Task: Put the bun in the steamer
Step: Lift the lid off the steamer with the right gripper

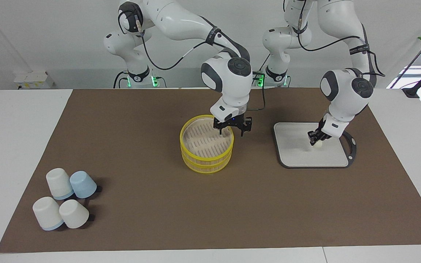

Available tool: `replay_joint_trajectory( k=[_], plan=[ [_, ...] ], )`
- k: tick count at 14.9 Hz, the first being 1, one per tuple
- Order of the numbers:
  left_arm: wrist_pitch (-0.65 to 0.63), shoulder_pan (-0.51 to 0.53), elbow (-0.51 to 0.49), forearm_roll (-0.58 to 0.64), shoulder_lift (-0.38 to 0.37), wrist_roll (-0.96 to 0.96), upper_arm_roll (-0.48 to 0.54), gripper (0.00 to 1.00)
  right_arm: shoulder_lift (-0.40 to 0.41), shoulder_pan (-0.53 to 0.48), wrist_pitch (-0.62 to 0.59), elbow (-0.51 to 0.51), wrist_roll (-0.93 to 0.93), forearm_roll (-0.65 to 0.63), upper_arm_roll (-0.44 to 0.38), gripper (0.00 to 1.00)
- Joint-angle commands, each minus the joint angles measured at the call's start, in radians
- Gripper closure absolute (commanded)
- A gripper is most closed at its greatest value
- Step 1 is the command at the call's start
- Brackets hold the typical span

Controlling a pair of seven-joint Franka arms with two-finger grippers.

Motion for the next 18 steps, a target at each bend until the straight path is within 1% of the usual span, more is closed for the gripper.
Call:
replay_joint_trajectory(
  k=[1,3,5,6,8,9,12,14,16,18],
  plan=[
    [-0.051,-0.007,0.029,0.021,-0.006,-0.012,0.008,0.75,0.007,-0.012,-0.002,-0.004,-0.031,0.002,0.005,0.14],
    [-0.100,-0.007,0.071,0.021,-0.005,-0.015,0.008,0.75,0.007,-0.012,0.006,-0.011,-0.033,-0.001,0.005,0.18],
    [-0.143,-0.009,0.112,0.021,-0.002,-0.038,0.003,0.75,0.007,-0.011,0.012,-0.025,-0.043,-0.001,0.005,0.35],
    [-0.151,-0.010,0.118,0.021,0.000,-0.049,0.003,0.75,0.007,-0.011,0.013,-0.031,-0.045,-0.001,0.005,0.42],
    [-0.155,-0.010,0.120,0.018,-0.003,-0.053,-0.001,0.74,0.007,-0.011,0.012,-0.037,-0.046,-0.001,0.005,0.78],
    [-0.155,-0.022,0.120,0.018,-0.003,-0.065,-0.001,0.74,0.007,-0.011,0.010,-0.037,-0.046,-0.001,0.005,1.00],
    [-0.157,-0.032,0.131,0.016,-0.002,-0.087,-0.001,0.74,0.004,-0.006,-0.019,-0.016,-0.062,-0.027,0.005,1.00],
    [-0.178,-0.046,0.150,0.016,0.003,-0.107,-0.001,0.73,0.008,-0.008,-0.066,-0.002,-0.063,-0.025,0.005,1.00],
    [-0.187,-0.046,0.160,0.013,0.001,-0.116,-0.001,0.73,0.027,-0.003,-0.115,0.056,-0.063,-0.025,0.005,1.00],
    [-0.189,-0.053,0.160,0.012,-0.003,-0.118,-0.001,0.73,0.030,-0.001,-0.125,0.090,-0.063,-0.021,0.008,1.00]
  ],
)
